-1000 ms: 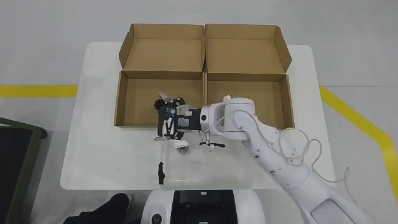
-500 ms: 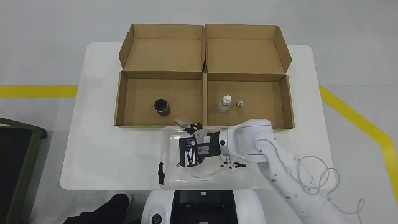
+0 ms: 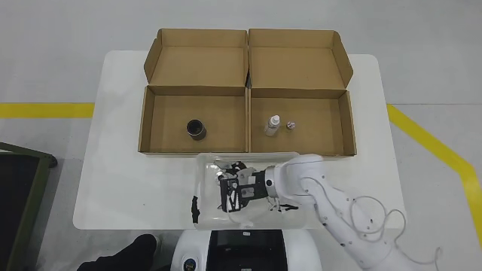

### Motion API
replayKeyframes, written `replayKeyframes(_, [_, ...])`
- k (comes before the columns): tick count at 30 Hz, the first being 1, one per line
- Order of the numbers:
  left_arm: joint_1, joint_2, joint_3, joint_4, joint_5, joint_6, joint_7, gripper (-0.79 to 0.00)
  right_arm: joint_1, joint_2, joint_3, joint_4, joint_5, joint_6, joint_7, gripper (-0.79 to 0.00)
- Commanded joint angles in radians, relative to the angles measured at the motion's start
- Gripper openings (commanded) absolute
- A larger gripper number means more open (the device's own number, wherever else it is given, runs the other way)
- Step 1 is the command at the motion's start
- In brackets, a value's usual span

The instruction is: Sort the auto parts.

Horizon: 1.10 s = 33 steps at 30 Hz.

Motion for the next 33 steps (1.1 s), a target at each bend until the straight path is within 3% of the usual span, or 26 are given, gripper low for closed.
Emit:
replayKeyframes(1, [0.0,0.0,0.0,0.0,0.0,0.0,0.0,0.0,0.007,-0.001,-0.012,0.024,-0.017,0.009,-0.023,-0.252])
replayKeyframes(6, [0.0,0.0,0.0,0.0,0.0,0.0,0.0,0.0,0.028,-0.003,-0.031,0.083,-0.051,0.039,-0.06,-0.237])
replayKeyframes(11, [0.0,0.0,0.0,0.0,0.0,0.0,0.0,0.0,0.056,-0.007,-0.051,0.151,-0.071,0.067,-0.099,-0.28])
replayKeyframes(21, [0.0,0.0,0.0,0.0,0.0,0.0,0.0,0.0,0.085,-0.015,-0.083,0.216,-0.078,0.094,-0.147,-0.514])
replayKeyframes(22, [0.0,0.0,0.0,0.0,0.0,0.0,0.0,0.0,0.085,-0.014,-0.082,0.216,-0.076,0.094,-0.15,-0.57])
replayKeyframes(24, [0.0,0.0,0.0,0.0,0.0,0.0,0.0,0.0,0.083,-0.012,-0.079,0.21,-0.073,0.092,-0.153,-0.773])
replayKeyframes(33, [0.0,0.0,0.0,0.0,0.0,0.0,0.0,0.0,0.052,0.007,-0.033,0.088,-0.02,0.035,-0.119,-0.785])
